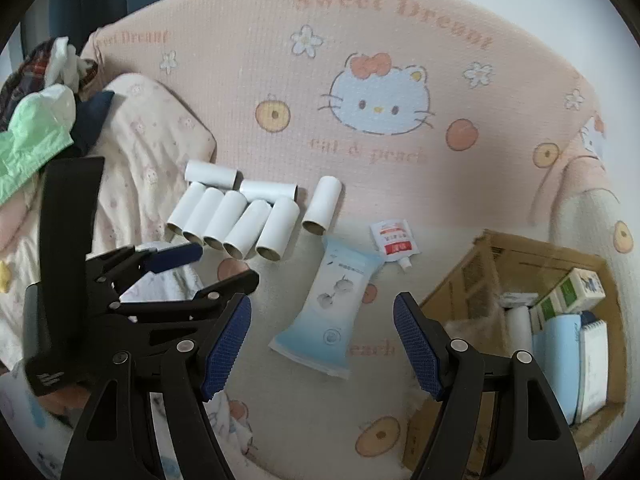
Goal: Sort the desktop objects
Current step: 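Move the left gripper toward the white cardboard tubes and open it, then close the left gripper on a white cardboard tube and lift it, then carry the held tube with the left gripper over the cardboard box, then lower the tube into the box and open the left gripper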
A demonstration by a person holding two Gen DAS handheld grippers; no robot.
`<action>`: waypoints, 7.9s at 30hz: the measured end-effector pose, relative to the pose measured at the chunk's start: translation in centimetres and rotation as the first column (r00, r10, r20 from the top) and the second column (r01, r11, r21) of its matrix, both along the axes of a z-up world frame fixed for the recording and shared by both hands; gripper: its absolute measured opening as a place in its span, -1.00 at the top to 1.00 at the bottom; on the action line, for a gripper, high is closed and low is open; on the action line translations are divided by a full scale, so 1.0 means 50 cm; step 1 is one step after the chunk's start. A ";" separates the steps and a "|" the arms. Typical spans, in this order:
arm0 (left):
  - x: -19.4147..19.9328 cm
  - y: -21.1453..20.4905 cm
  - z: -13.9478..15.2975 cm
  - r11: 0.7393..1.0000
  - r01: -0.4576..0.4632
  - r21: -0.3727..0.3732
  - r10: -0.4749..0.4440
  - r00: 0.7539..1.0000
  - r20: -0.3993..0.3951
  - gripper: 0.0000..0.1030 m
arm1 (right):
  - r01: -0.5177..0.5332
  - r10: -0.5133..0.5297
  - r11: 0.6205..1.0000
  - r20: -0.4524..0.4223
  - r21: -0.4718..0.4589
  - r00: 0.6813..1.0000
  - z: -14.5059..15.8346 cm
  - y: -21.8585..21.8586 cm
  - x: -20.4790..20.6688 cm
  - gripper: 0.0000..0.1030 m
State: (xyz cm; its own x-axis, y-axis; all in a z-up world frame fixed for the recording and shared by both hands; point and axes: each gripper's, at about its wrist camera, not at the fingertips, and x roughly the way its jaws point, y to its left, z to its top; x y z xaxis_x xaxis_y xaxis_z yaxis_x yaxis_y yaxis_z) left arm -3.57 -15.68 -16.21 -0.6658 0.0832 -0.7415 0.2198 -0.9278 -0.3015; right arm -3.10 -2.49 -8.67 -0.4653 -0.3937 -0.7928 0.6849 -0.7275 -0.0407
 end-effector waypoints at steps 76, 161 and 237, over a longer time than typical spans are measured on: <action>-0.082 -0.058 -0.119 0.862 0.041 0.505 -0.023 0.999 -0.041 0.26 | -0.026 0.037 0.998 0.248 -0.049 0.968 -0.264 -0.110 -0.192 0.25; -0.158 0.252 0.218 0.866 0.415 0.279 -0.410 0.909 -0.080 0.07 | 0.120 -0.074 0.932 0.145 -0.341 0.987 0.022 0.221 -0.130 0.25; -0.407 0.430 0.095 0.761 0.633 0.143 -0.640 0.696 0.326 0.94 | 0.157 -0.183 0.982 0.735 0.105 0.653 -0.287 0.312 -0.456 0.28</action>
State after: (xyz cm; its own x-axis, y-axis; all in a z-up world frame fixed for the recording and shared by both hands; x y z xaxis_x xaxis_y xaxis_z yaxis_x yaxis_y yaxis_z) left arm -23.93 5.81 -11.48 -0.1586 0.4098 -0.8983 -0.3321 -0.8789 -0.3424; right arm -25.91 13.09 -22.99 0.2217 -0.3391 -0.9143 0.3628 -0.8416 0.4001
